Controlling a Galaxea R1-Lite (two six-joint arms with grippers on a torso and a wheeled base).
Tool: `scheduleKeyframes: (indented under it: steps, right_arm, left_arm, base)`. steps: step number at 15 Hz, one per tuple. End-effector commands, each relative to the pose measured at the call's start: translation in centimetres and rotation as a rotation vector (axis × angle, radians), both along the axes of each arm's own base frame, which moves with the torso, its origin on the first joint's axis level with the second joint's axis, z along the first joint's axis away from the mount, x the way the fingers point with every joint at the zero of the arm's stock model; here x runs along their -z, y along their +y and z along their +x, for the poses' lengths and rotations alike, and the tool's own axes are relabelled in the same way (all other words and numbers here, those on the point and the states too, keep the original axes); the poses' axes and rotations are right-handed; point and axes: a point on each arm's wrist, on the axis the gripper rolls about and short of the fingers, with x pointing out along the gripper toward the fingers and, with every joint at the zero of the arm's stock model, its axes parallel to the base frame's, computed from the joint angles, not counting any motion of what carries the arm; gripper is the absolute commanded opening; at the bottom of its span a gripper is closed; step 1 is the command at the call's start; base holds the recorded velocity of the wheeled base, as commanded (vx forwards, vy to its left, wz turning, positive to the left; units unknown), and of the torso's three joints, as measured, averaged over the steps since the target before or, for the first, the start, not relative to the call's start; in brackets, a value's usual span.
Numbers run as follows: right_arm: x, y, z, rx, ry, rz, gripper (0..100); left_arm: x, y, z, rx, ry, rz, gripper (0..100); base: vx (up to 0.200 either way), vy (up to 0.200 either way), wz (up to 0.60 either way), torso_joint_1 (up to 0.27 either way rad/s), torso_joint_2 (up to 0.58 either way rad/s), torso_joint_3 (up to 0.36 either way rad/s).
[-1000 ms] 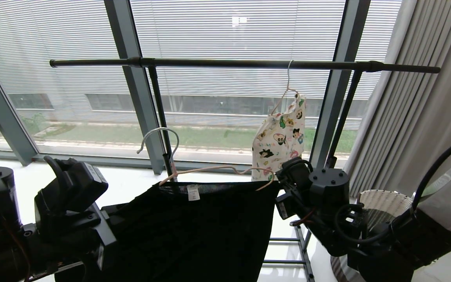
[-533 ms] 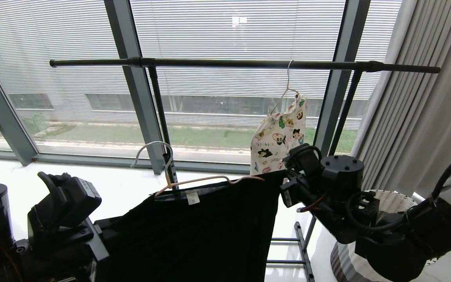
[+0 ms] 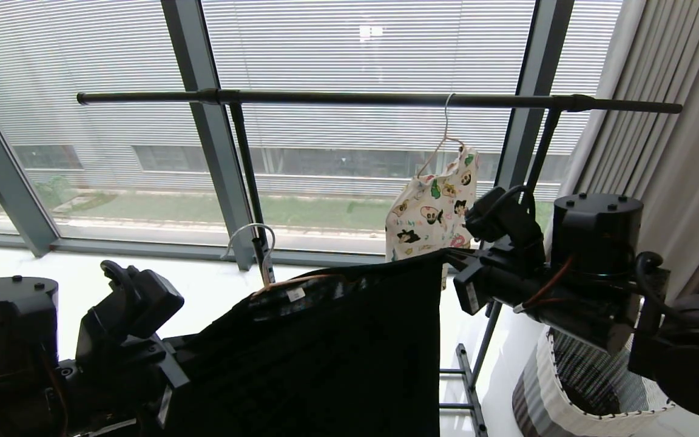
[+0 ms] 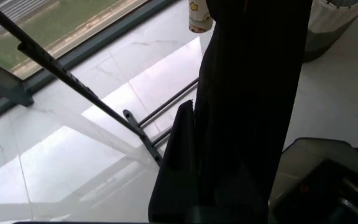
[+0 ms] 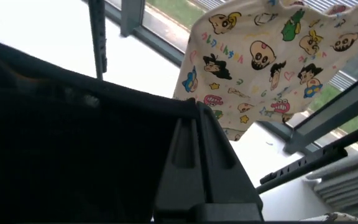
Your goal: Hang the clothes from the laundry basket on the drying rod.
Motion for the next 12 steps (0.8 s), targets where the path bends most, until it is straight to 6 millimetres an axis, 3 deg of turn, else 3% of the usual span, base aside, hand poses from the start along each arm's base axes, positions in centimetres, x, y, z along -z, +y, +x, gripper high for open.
scheduleKeyframes:
  steps: [1, 3, 4, 7, 10, 12]
  right_arm:
    - [-2.2, -1.3, -1.7, -0.076, -0.025, -0.005, 0]
    - [-1.8, -1.3, -2.0, -0.117, 0.003, -0.060, 0]
    - [-1.7, -1.1, -2.2, -0.131, 0.008, -0.070, 100]
    - [-2.5, -1.4, -3.2, -0.222, 0.010, -0.047, 100]
    - [-3.2, -3.3, -5.0, -0.310, 0.060, -0.115, 100]
    - [-3.3, -3.9, -5.2, -0.339, 0.056, -0.153, 100]
  left_arm:
    - [-0.5, -0.6, 0.3, 0.015, 0.001, -0.034, 0]
    - [-1.4, -1.6, 0.0, 0.049, -0.009, -0.081, 0]
    - [-1.5, -1.8, -0.1, 0.061, -0.012, -0.083, 0]
    - [-1.6, -1.9, 0.1, 0.066, -0.018, -0.079, 0]
    - [-1.7, -2.2, 0.0, 0.099, -0.035, -0.063, 0]
    - [-1.9, -3.2, -0.6, 0.162, -0.040, -0.068, 0]
  base:
    - [0.000, 0.000, 0.00, 0.000, 0.00, 0.000]
    - [0.000, 0.000, 0.00, 0.000, 0.00, 0.000]
    - [0.000, 0.000, 0.00, 0.000, 0.00, 0.000]
    - [0.000, 0.000, 0.00, 0.000, 0.00, 0.000]
    - [0.000, 0.000, 0.00, 0.000, 0.00, 0.000]
    - [0.000, 0.000, 0.00, 0.000, 0.00, 0.000]
